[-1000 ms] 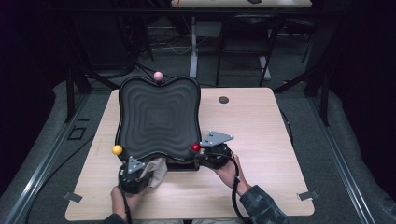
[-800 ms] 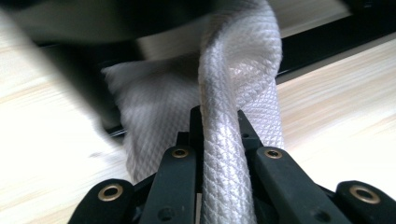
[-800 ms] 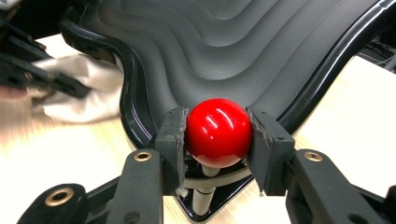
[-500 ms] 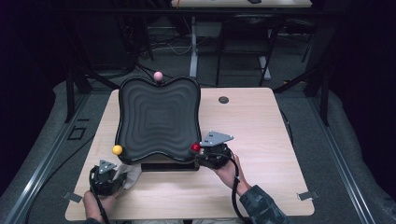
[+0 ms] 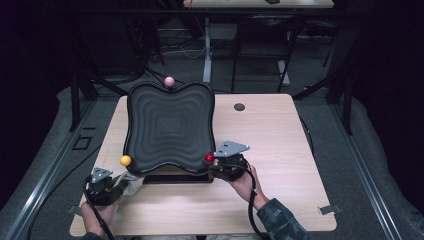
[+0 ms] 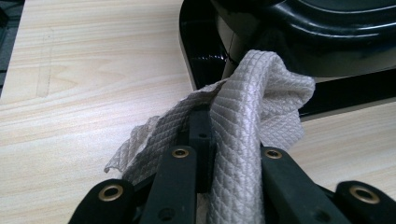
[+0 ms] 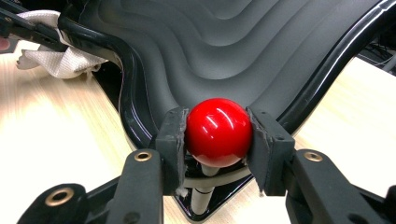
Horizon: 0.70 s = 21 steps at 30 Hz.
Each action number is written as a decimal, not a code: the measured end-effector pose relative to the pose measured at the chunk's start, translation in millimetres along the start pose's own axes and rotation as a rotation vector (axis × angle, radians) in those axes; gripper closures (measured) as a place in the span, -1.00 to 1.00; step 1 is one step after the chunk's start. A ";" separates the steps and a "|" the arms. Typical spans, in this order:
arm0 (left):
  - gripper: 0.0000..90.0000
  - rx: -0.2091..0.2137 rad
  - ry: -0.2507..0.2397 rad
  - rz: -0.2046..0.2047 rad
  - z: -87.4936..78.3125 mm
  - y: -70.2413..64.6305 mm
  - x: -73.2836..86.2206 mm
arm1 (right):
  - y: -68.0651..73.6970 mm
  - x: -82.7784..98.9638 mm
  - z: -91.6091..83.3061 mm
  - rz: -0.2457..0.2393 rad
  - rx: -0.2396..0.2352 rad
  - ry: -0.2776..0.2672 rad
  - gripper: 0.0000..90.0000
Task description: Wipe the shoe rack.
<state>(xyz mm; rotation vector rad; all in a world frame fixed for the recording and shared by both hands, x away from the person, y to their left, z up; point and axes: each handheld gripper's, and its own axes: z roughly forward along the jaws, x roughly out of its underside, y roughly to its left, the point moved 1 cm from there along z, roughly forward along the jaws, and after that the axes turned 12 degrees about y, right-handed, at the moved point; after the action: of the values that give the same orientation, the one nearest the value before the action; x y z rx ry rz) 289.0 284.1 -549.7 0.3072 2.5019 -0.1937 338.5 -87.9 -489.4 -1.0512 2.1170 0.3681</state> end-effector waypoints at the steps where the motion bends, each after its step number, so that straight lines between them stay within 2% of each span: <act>1: 0.84 -0.001 0.005 0.003 1.3 0.0 -0.2 | 0.0 0.0 0.0 0.000 0.000 0.000 0.33; 3: 0.84 -0.003 0.010 0.005 3.7 -0.1 0.1 | 0.3 0.0 0.0 0.001 0.000 0.000 0.33; 9: 0.84 -0.022 0.068 0.039 17.8 -0.7 3.3 | 0.3 0.0 -0.1 0.000 0.001 0.002 0.33; 13: 0.84 -0.017 0.087 0.028 22.6 1.6 3.7 | 0.3 0.0 0.0 0.000 0.001 0.001 0.33; 16: 0.84 -0.014 0.078 0.019 20.0 1.3 3.3 | 0.2 0.1 -0.1 0.000 0.001 0.001 0.33; 21: 0.84 -0.002 0.022 -0.026 4.6 6.8 2.0 | 0.3 0.0 0.0 0.000 0.000 0.001 0.33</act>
<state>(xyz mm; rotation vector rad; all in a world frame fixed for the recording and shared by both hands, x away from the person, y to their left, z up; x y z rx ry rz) 291.7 290.0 -555.0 0.2777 2.5288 -0.1992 338.3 -87.7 -489.4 -1.0514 2.1184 0.3670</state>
